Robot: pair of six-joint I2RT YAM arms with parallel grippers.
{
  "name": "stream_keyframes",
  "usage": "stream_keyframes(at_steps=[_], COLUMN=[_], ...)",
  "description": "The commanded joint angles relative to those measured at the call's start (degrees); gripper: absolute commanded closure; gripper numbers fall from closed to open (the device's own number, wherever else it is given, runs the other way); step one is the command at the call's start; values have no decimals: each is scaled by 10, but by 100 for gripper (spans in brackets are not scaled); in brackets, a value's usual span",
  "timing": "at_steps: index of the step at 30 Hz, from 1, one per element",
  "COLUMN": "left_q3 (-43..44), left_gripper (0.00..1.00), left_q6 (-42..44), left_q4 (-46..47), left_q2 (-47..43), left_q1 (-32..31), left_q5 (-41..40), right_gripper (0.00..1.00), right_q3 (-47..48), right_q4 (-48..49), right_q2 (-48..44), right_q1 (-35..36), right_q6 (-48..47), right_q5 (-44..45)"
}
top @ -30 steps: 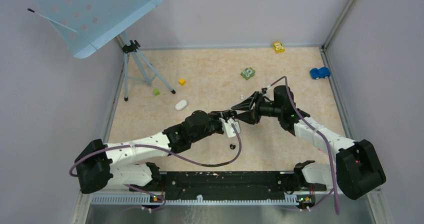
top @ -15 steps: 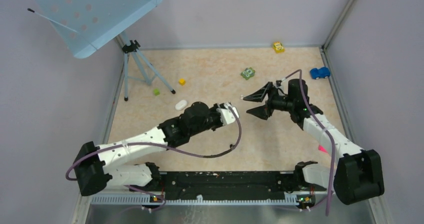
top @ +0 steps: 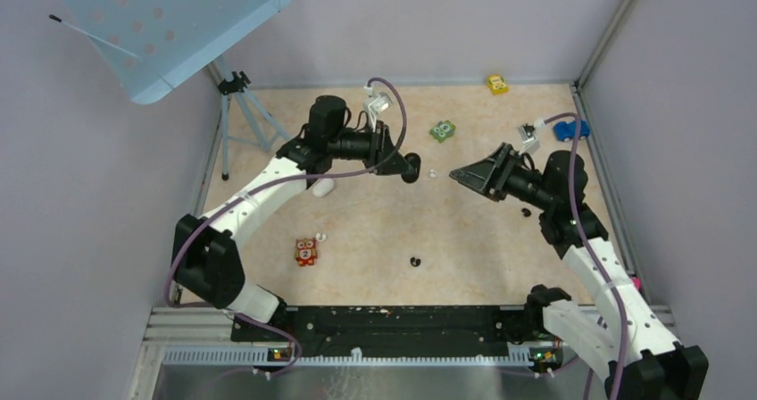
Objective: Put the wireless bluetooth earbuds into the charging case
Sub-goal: Pass from the left arm to the right
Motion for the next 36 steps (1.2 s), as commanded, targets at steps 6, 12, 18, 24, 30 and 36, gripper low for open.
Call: stream_keyframes(at_steps=[6, 12, 18, 24, 30, 36], left_q3=[-118, -129, -133, -138, -145, -144], left_gripper=[100, 100, 100, 100, 100, 100], left_q6=[-525, -593, -614, -632, -639, -638], left_q4=[514, 572, 578, 608, 620, 620], left_q2=[38, 46, 48, 50, 52, 54], left_q1=[15, 13, 12, 13, 12, 13], left_q5=[212, 183, 177, 179, 177, 179], right_gripper=[37, 37, 37, 39, 40, 48], right_q3=[-105, -108, -92, -82, -86, -79], right_q4=[296, 392, 397, 436, 517, 551], right_q2=[-48, 5, 38, 63, 93, 118], right_q1=[-2, 6, 70, 93, 108, 126], right_q6=[10, 54, 28, 41, 97, 111], right_q5=[-12, -47, -28, -31, -27, -33])
